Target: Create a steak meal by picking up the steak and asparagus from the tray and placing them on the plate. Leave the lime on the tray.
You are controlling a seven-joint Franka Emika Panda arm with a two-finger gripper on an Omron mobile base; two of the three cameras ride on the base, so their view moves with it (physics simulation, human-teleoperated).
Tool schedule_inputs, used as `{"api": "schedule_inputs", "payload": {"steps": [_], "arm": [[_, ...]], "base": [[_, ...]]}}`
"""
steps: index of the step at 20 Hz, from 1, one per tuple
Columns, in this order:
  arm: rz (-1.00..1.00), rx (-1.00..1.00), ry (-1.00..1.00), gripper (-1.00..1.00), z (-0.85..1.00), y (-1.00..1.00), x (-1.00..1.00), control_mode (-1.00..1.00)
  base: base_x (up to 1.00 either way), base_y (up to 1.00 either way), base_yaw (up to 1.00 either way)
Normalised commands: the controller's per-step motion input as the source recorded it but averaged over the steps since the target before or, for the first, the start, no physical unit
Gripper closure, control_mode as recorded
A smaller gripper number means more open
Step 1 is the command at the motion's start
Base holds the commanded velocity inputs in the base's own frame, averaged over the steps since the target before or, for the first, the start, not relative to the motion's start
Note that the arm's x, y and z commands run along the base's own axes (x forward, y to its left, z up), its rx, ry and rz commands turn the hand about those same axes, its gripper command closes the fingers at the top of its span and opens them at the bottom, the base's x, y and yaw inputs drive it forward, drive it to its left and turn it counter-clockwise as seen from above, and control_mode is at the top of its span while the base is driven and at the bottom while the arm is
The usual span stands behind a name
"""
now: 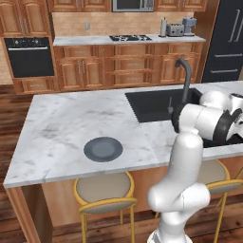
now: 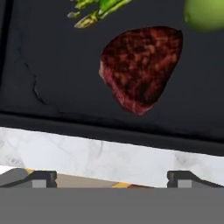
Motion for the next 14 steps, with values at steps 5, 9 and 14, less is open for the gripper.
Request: {"api": "schedule_inputs", "payload": {"steps": [5,9,14], "arm": [[0.0,0.0,0.0,-1.0,-0.1,0.0,0.29,-1.0],[0.0,0.0,0.0,-1.0,-0.19,0.0,0.29,-1.0],[0.0,0.0,0.0,-1.0,-0.32,0.0,0.25,-1.0]], "base": [[0.0,0.0,0.0],[0.0,0.0,0.0],[0.0,0.0,0.0]]}}
